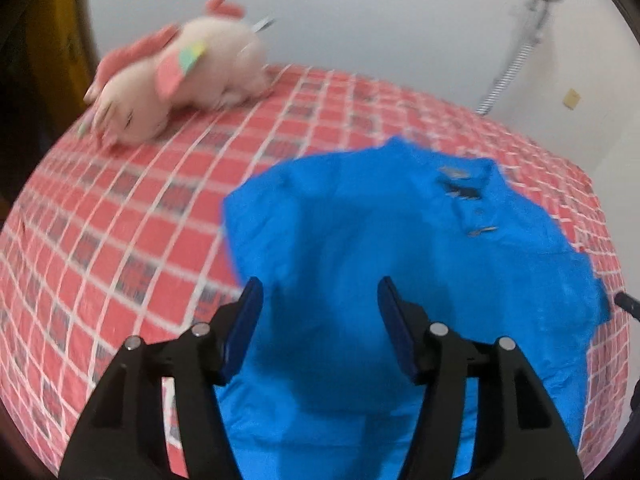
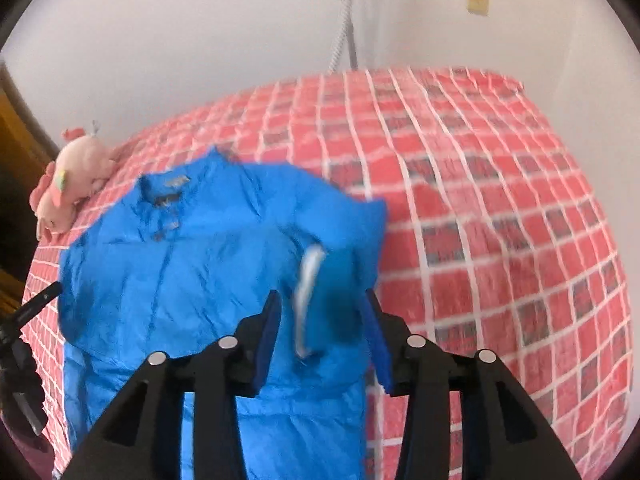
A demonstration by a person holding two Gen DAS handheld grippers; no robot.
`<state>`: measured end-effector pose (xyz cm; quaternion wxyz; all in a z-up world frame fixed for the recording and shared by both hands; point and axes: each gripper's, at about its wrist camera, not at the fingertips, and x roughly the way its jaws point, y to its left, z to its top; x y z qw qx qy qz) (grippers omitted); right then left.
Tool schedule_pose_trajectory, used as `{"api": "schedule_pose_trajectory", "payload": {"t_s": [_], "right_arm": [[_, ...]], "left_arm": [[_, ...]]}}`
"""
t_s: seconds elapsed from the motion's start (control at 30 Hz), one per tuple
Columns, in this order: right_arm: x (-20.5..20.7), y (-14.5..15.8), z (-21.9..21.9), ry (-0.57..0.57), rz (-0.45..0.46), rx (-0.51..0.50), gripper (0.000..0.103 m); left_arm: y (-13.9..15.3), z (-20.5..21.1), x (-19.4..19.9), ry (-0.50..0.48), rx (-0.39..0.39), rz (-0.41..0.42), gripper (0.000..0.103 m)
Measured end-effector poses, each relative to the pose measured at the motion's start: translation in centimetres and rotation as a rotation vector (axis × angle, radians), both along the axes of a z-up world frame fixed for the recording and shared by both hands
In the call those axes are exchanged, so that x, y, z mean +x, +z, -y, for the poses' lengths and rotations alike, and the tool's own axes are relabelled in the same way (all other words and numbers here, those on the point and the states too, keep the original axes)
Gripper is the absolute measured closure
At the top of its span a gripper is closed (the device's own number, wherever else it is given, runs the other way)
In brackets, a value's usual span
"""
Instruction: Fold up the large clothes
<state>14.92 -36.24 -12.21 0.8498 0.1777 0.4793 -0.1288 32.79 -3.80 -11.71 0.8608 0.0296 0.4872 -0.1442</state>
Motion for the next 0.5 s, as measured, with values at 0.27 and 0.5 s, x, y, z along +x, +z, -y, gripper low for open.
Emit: {"api": "schedule_pose_trajectory", "payload": {"t_s": [0.27,0.5], "right_arm": [[4.2,-5.0,-0.7,0.022,-0.08,0.005,0.062],[5.0,-6.6,-0.2,0.047,-0.108,0.048,0.063]], "left_arm": [[-3.3,4.7,1.7,-0.059,0.07,-0.038,0.045],[-5.8,3.6,3.1,-0.032,0.028,-0.1,0.043]]}}
